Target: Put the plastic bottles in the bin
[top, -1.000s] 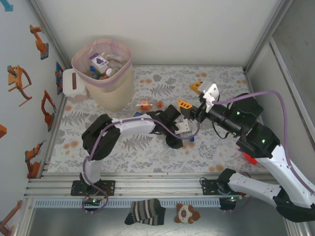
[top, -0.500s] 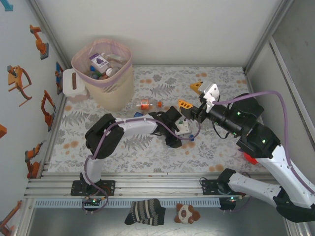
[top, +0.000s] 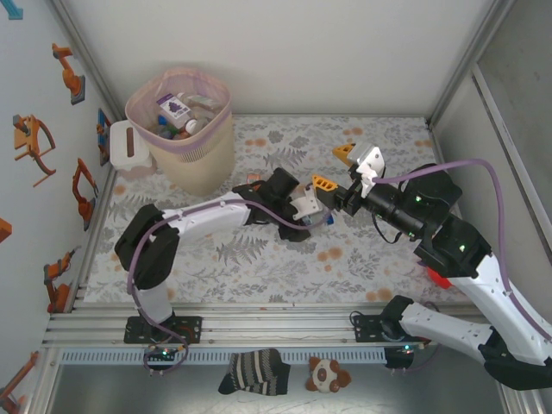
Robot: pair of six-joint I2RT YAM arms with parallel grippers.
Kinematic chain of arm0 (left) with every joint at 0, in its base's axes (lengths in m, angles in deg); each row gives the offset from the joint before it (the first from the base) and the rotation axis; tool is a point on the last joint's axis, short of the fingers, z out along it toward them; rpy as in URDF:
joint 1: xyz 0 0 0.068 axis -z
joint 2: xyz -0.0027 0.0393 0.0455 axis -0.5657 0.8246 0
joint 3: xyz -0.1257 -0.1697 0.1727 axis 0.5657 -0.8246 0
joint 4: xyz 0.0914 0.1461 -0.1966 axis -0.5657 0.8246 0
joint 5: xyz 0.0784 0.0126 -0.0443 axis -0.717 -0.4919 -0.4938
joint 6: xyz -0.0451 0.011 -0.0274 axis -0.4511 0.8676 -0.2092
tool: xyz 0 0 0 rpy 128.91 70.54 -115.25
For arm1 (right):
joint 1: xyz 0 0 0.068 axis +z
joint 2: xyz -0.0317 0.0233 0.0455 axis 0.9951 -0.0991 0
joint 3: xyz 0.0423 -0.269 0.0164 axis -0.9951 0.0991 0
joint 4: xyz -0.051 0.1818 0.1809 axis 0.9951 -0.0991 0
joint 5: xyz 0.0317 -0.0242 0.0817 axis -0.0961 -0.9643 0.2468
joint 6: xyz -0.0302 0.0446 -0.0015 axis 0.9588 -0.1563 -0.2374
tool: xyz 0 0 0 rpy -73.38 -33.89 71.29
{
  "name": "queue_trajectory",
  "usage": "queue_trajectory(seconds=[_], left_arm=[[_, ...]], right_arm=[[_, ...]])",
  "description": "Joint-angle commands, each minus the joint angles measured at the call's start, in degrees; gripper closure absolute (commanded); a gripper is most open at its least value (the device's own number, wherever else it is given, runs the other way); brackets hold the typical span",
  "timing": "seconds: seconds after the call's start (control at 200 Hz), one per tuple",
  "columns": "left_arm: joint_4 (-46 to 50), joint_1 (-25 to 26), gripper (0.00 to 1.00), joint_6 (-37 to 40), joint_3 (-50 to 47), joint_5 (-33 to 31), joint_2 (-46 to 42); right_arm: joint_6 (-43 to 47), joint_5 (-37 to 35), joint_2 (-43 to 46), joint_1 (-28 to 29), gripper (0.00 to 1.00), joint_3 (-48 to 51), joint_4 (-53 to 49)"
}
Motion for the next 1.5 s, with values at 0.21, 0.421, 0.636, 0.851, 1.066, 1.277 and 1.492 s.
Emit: queue_trajectory(seconds=[0.21, 0.421, 0.636, 0.851, 1.066, 1.277, 1.492], left_arm=[[1.54, -6.04, 0.56, -2.74, -1.75, 1.74, -9.04], [2.73, -9.67, 0.56, -2.39, -1.66, 1.39, -14.92], [4.17, -14.06, 0.56, -3.17, -0.21, 1.91, -21.71], [7.01, -18.2, 0.57, -4.13, 2.53, 0.57, -26.76], [7.05, -22.61, 0.61, -9.22, 4.89, -1.52, -29.5], [4.92, -26.02, 0.67, -20.67, 7.05, -11.92, -29.37], [2.72, -29.62, 0.75, -33.5, 9.18, -22.68, -28.56]], right_arm=[[0.5, 0.21, -0.01, 0.02, 0.35, -0.56, 1.75], [0.6, 0.3, -0.21, 0.04, 0.35, -0.58, 1.8], [0.55, 0.39, -0.46, 0.04, 0.35, -0.47, 2.06], [0.57, 0.48, -0.67, 0.04, 0.35, -0.38, 2.32], [0.43, 0.65, -0.79, 0.03, 0.35, -0.3, 2.41], [0.32, 0.96, -0.98, 0.03, 0.35, -0.64, 2.58], [0.17, 1.18, -1.28, 0.03, 0.35, -0.73, 2.84]])
